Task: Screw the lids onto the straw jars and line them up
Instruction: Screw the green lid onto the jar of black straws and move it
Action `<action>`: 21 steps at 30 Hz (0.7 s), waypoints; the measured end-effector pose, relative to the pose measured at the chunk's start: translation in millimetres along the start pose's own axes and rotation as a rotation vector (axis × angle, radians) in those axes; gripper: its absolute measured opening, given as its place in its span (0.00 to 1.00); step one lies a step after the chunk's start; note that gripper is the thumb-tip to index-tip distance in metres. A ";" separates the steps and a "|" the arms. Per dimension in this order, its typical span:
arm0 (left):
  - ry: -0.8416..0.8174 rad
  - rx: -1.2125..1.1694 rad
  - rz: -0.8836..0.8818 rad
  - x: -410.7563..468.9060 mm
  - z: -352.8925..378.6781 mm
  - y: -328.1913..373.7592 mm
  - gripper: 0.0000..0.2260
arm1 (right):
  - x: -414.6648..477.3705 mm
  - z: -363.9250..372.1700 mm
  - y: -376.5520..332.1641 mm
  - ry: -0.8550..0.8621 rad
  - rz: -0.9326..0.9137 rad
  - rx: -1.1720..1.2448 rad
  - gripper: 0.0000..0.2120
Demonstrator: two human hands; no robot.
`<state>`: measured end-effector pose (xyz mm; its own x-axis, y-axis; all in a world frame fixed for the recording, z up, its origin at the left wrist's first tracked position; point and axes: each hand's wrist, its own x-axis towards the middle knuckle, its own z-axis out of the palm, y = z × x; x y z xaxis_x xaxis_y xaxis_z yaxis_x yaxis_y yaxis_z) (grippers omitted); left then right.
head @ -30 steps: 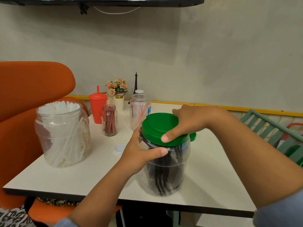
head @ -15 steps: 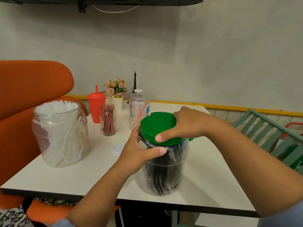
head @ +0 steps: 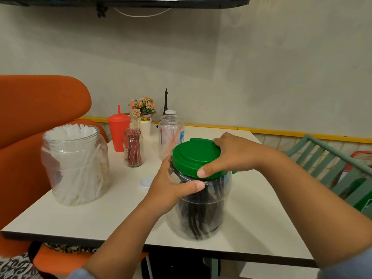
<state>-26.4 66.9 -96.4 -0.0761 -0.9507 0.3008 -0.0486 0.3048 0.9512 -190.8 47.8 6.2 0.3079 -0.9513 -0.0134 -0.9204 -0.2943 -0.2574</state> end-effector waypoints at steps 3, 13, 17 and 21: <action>0.043 -0.004 0.032 -0.3 3.9 -1.4 0.31 | -5.0 15.6 -11.6 0.147 0.114 -0.045 0.36; 0.043 0.009 0.002 -2.2 3.5 2.5 0.33 | -14.7 -8.2 1.0 0.001 0.028 0.099 0.40; 0.038 0.001 0.003 -1.8 3.6 2.1 0.33 | -14.5 -0.6 -1.6 -0.005 0.000 0.144 0.34; 0.017 -0.001 -0.006 -1.6 2.3 0.2 0.36 | -14.5 12.3 -8.2 0.086 0.081 0.115 0.27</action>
<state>-28.6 68.6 -96.9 -0.0591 -0.9534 0.2957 -0.0477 0.2986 0.9532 -184.8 65.1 -3.4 0.2073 -0.9773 0.0431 -0.9063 -0.2085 -0.3677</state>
